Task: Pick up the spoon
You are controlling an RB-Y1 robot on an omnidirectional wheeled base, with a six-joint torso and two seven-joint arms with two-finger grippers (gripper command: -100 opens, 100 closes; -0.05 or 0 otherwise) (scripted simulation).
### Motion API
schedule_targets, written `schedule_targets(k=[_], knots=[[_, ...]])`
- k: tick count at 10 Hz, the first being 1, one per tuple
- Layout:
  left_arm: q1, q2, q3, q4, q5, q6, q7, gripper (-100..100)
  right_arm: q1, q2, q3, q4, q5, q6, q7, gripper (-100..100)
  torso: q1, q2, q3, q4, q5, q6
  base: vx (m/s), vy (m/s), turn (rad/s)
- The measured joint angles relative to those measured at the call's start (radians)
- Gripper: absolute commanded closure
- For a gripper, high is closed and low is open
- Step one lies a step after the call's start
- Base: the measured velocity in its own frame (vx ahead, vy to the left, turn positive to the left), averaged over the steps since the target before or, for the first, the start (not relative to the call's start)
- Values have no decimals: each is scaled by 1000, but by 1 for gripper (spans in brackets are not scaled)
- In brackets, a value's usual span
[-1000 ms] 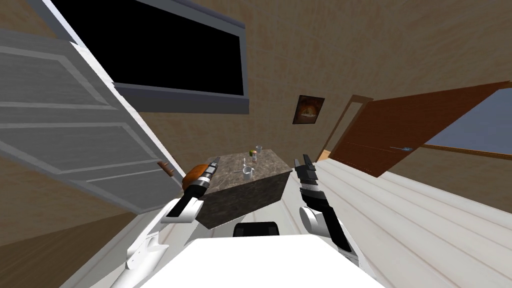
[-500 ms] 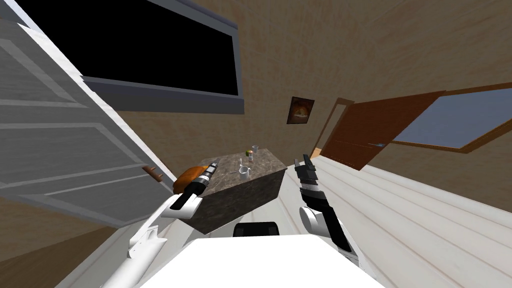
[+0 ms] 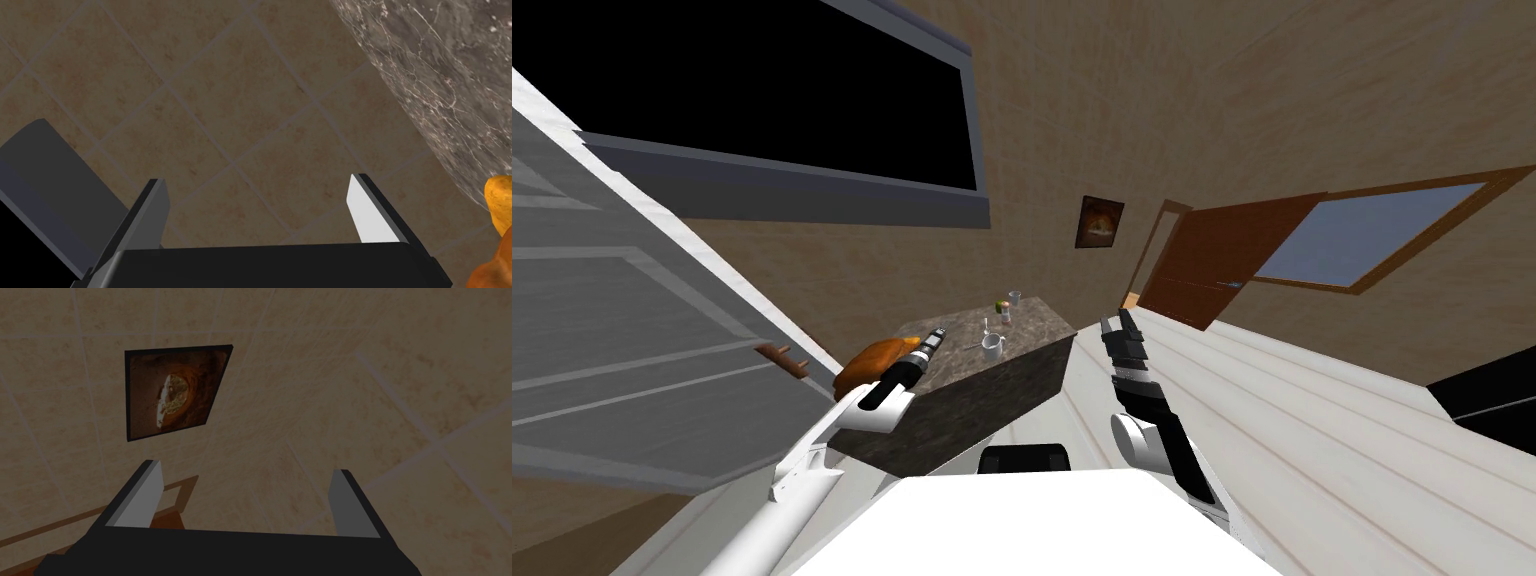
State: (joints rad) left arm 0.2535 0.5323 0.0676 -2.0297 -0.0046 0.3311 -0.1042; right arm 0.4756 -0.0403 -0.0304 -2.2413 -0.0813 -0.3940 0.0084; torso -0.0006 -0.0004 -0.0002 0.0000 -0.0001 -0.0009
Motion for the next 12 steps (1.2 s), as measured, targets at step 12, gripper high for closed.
schedule_targets(k=[12], knots=[[-88, 173, -45, 160, 72, 281, 16, -100, 0, 0, 0, 0, 0, 0, 0, 0, -1, -2, -1, 0, 0, 0, 18, -29, -134]])
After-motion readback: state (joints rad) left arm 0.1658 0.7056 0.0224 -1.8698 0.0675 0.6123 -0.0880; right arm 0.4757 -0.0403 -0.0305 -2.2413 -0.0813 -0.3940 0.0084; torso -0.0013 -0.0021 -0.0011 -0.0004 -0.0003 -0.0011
